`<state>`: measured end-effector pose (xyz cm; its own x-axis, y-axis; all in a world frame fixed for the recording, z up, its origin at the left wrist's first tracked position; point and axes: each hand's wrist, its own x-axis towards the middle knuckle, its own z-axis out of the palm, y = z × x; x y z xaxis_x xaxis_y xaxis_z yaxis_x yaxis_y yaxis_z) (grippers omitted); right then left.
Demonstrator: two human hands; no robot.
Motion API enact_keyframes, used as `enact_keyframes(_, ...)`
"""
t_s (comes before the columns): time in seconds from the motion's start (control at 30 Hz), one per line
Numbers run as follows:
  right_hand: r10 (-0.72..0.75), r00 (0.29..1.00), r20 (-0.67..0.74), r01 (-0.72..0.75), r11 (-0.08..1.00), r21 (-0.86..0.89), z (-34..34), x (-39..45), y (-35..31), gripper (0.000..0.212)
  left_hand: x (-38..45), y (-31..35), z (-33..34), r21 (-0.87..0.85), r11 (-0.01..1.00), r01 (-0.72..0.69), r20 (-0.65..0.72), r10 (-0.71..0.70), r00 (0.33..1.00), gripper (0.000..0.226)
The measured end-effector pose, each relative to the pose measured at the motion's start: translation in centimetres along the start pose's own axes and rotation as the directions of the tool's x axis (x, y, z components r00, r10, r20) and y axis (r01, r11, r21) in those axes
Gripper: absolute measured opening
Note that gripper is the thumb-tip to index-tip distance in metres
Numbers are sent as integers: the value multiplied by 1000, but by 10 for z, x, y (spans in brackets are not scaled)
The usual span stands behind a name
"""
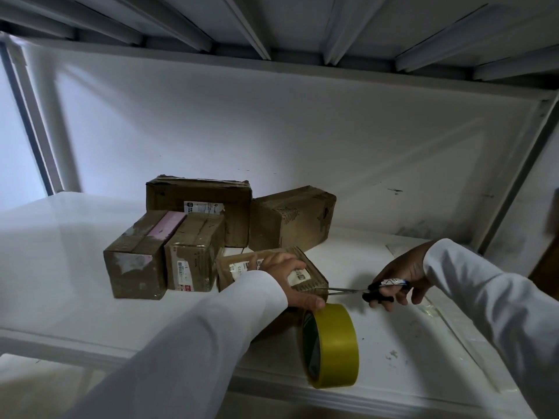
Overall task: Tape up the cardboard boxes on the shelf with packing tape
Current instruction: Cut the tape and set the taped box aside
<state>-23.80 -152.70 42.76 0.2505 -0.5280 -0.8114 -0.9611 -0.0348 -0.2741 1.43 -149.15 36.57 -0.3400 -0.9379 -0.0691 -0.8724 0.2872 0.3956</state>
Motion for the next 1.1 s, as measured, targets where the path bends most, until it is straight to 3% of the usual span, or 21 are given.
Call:
enact_keyframes(0.1,-9,999,35,10,999,-31,-2,6,-7,85,0,0,0,13,1000,4,-8,-4,1000,83)
enact_keyframes(0.3,-41,999,-12,41,998,39,-6,26,-22,30,2,-1,1,3,1000,8,-18,-8,1000,83)
enact_keyframes(0.37,-76,997,-26,79,991,112,-6,30,-22,17,1,-1,0,6,1000,9,-15,-8,1000,82)
enact_keyframes(0.47,-107,991,-76,114,990,87,-4,26,-21,8,1,-1,0,6,1000,7,-20,-7,1000,82)
enact_keyframes(0.57,-70,997,-40,70,997,13,-2,16,-18,23,1,-1,0,0,1000,8,-18,-8,1000,82)
enact_keyframes(0.73,-110,992,-68,113,993,42,-1,8,0,87,1,0,0,6,1000,11,-14,-11,1000,81)
enact_keyframes(0.83,-114,985,-132,134,980,150,0,0,23,93,1,0,0,11,1000,13,-14,-13,1000,82)
enact_keyframes(0.9,1,968,-252,72,958,279,2,-4,41,81,1,0,1,7,1000,17,-11,-16,1000,82)
enact_keyframes(1.0,297,877,-378,-145,913,382,13,4,63,33,2,-1,1,7,1000,21,-18,-21,1000,82)
enact_keyframes(1.03,371,829,-417,-248,914,321,18,9,67,24,2,-1,1,7,1000,22,-19,-22,1000,82)
enact_keyframes(1.1,403,765,-502,-417,904,89,31,20,72,26,1,-1,1,1,1000,23,-21,-23,1000,80)
